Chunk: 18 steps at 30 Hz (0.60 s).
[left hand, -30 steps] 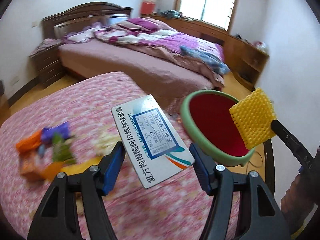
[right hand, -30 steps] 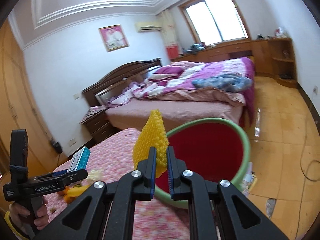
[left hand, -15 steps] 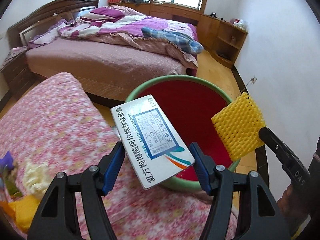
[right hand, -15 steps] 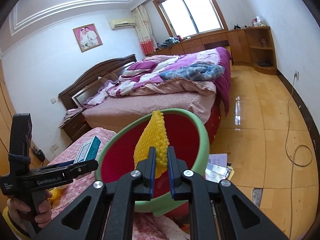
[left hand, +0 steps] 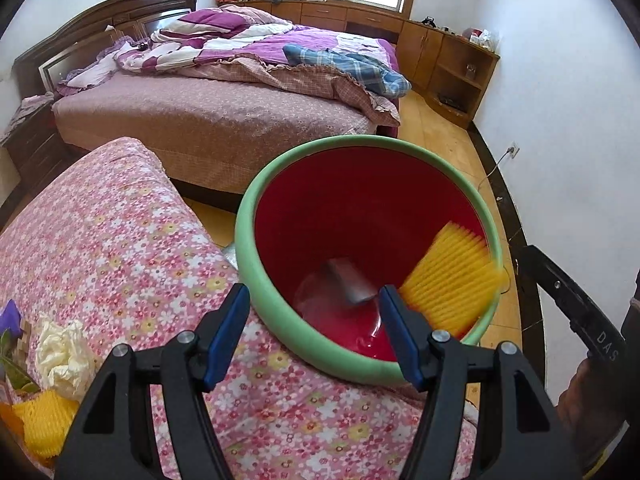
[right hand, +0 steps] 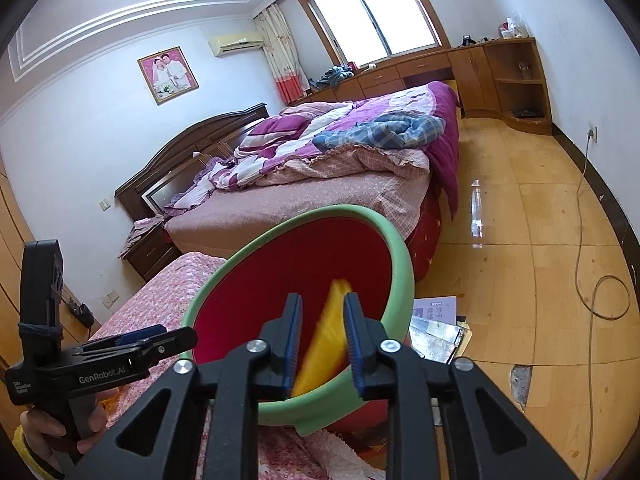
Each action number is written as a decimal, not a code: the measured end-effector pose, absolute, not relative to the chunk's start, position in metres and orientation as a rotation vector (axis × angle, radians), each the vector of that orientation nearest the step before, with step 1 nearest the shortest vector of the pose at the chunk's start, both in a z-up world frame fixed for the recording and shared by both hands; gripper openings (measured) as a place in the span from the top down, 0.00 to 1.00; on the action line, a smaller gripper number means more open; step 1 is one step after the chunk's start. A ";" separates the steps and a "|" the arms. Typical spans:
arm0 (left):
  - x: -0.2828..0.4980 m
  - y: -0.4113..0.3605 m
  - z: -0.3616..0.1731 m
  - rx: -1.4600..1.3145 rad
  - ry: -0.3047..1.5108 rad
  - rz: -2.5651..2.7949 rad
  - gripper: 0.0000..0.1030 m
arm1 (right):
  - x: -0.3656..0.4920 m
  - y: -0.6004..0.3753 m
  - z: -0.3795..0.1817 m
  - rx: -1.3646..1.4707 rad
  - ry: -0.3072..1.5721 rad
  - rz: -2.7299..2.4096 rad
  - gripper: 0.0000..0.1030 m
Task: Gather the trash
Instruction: 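Carry the box and mesh net to the red bin and release both, then move both open tools back toward the items on the bedspread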
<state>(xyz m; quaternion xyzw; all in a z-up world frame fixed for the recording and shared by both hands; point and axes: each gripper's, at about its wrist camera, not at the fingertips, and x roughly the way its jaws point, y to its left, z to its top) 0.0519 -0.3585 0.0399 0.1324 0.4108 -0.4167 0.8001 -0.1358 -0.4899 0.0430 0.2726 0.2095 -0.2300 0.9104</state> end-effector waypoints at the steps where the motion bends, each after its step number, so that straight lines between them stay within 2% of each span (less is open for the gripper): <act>1: 0.052 -0.357 0.040 0.281 0.881 -0.892 0.35 | -0.136 -0.489 0.044 0.562 0.431 -0.474 0.71; 4: 0.050 -0.349 0.043 0.261 0.887 -0.890 0.35 | -0.137 -0.485 0.046 0.565 0.425 -0.469 0.66; 8: 0.048 -0.334 0.047 0.231 0.894 -0.878 0.35 | -0.138 -0.480 0.050 0.563 0.421 -0.472 0.52; 13: 0.045 -0.309 0.052 0.197 0.896 -0.849 0.35 | -0.137 -0.470 0.056 0.556 0.418 -0.464 0.40; 18: 0.045 -0.279 0.058 0.153 0.906 -0.805 0.35 | -0.131 -0.460 0.060 0.559 0.427 -0.433 0.34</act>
